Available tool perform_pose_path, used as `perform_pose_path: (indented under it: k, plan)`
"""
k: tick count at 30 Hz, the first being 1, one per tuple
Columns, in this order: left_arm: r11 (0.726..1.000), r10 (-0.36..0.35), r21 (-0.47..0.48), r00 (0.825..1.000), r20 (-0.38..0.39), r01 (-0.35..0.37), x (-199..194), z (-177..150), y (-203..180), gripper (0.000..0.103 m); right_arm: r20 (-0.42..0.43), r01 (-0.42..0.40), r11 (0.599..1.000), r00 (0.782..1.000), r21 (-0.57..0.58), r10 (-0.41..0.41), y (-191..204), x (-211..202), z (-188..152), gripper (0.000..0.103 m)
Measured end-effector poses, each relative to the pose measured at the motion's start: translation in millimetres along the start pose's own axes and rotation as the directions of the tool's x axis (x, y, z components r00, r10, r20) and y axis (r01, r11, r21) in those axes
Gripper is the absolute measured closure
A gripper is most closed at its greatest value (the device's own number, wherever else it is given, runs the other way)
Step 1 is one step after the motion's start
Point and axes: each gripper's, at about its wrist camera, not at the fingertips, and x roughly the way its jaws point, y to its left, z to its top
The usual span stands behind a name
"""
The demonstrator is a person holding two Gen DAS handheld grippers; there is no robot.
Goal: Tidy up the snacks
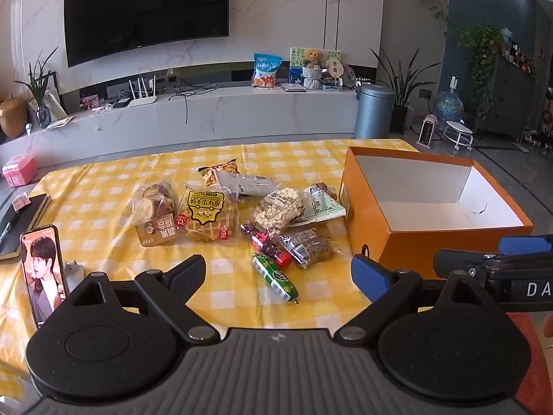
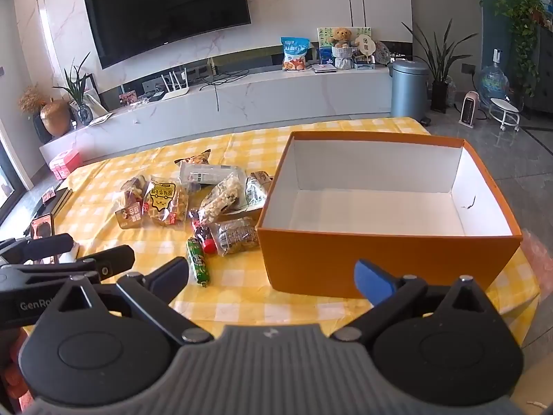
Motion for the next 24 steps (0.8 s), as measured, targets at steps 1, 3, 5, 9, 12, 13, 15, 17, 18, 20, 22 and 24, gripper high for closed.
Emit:
perform_pose_path:
  k: [1,3,5,9,12,13,15,17,18,20,22,24]
  plan:
    - [0.996,-0.047,-0.073,0.999,-0.014,0.045,0.7,1.3,8.4,0.0,0.006,-0.001,1.0,1.0,0.0,0.001,0.4,-0.3,-0.2,0.003]
    - [0.998,-0.036,-0.058,0.999,-0.013,0.035,1.0,1.5,9.8,0.0,0.008,0.0,1.0,1.0,-0.001,0.0,1.1,-0.5,-0.2,0.003]
    - [0.999,-0.025,-0.039,1.0,-0.006,0.024,-0.5,2.1,5.8,0.0,0.008,0.001,1.0,1.0,-0.001,-0.001,1.7,-0.8,-0.3,0.003]
    - [0.998,-0.031,-0.048,0.999,-0.009,0.031,0.8,4.5,9.4,0.0,0.004,0.002,1.0,1.0,0.006,-0.002,1.1,-1.2,-0.1,0.003]
    - [0.999,-0.023,-0.046,1.0,-0.009,0.023,-0.8,6.1,7.3,0.0,0.007,0.005,1.0,1.0,-0.001,-0.005,1.1,0.4,-0.4,0.003]
    - [0.999,-0.021,-0.044,1.0,-0.005,0.021,0.5,2.4,8.2,0.0,0.007,0.005,1.0,1.0,0.0,-0.005,0.1,0.7,-0.3,0.003]
    - [0.999,-0.021,-0.043,1.0,-0.005,0.02,0.7,2.0,8.0,0.0,0.007,0.003,1.0,1.0,-0.004,-0.003,2.5,-1.1,-0.7,0.003]
    - [0.999,-0.02,-0.043,1.0,-0.005,0.02,0.8,2.2,8.5,0.0,0.006,0.003,1.0,1.0,-0.006,-0.003,3.3,0.1,-0.6,0.003]
    - [0.999,-0.021,-0.044,1.0,-0.004,0.02,1.0,2.0,8.6,0.0,0.007,0.004,1.0,1.0,-0.006,-0.004,3.4,0.0,-0.9,0.003]
    - [0.999,-0.021,-0.044,1.0,-0.004,0.021,1.0,1.9,8.6,0.0,0.004,0.004,1.0,1.0,-0.004,-0.004,2.4,-0.4,-0.1,0.003]
    - [0.999,-0.021,-0.044,1.0,-0.003,0.02,1.0,1.8,8.5,0.0,0.002,0.004,1.0,1.0,-0.003,-0.004,3.2,0.4,0.5,0.003]
    - [0.999,-0.021,-0.043,1.0,-0.002,0.02,1.1,1.9,9.1,0.0,0.004,0.004,1.0,1.0,-0.008,-0.004,3.4,-0.4,0.6,0.003]
